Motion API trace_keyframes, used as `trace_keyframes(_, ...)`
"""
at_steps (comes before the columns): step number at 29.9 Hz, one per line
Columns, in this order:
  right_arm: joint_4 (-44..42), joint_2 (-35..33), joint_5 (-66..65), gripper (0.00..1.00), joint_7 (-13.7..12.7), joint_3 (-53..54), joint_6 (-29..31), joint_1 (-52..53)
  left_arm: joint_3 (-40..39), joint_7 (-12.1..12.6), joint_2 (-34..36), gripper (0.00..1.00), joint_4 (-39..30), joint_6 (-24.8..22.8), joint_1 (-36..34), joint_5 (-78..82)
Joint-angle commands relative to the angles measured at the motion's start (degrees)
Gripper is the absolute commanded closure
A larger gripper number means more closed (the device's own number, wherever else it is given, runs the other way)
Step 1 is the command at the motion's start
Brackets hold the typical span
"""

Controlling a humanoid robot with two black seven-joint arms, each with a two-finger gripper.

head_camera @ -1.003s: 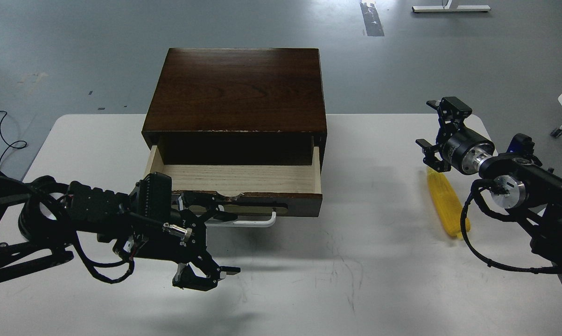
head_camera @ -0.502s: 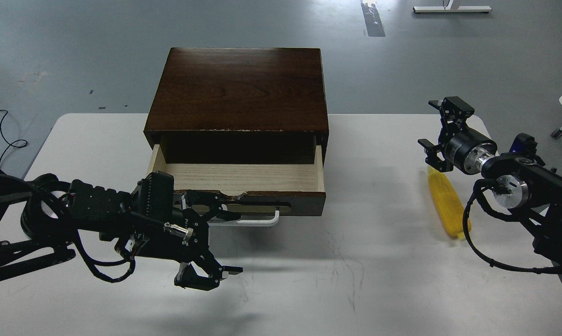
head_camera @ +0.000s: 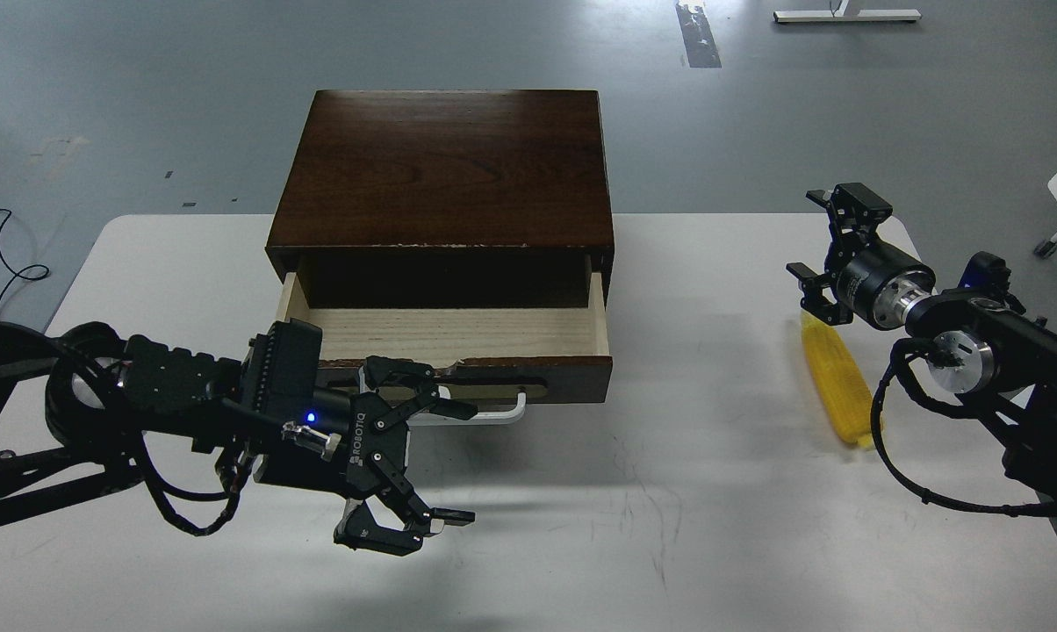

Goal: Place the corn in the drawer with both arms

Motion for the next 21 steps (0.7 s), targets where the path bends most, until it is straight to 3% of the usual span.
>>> trace_keyframes(1,0.0,-0.1,0.0,0.0,0.0,0.0,0.0,-0.2,0.1,0.0,0.1,0.01,0.0,1.4,0.3,0.0)
trace_keyframes(5,0.0,-0.1,0.0,0.0,0.0,0.0,0.0,-0.2,0.1,0.0,0.5,0.01,0.0,3.6,0.1,0.0)
trace_keyframes(8,0.0,-0.2,0.0,0.0,0.0,0.0,0.0,-0.3,-0.2,0.0,2.0,0.01,0.0,9.3,-0.3,0.0)
trace_keyframes(10,0.0,-0.2,0.0,0.0,0.0,0.0,0.0,-0.2,-0.6,0.0,3.5,0.01,0.0,19.2,-0.3,0.0)
trace_keyframes(12,0.1,-0.2,0.0,0.0,0.0,0.0,0.0,-0.2,-1.7,0.0,3.6,0.01,0.1,25.9,-0.1,0.0)
trace_keyframes(16,0.1,-0.2,0.0,0.0,0.0,0.1,0.0,-0.2,-5.7,0.0,3.2,0.01,0.1,26.3,-0.3,0.0)
trace_keyframes(21,0.2,-0.3,0.0,0.0,0.0,0.1,0.0,-0.2,-14.3,0.0,1.4,0.01,0.7,25.9,-0.5,-29.7)
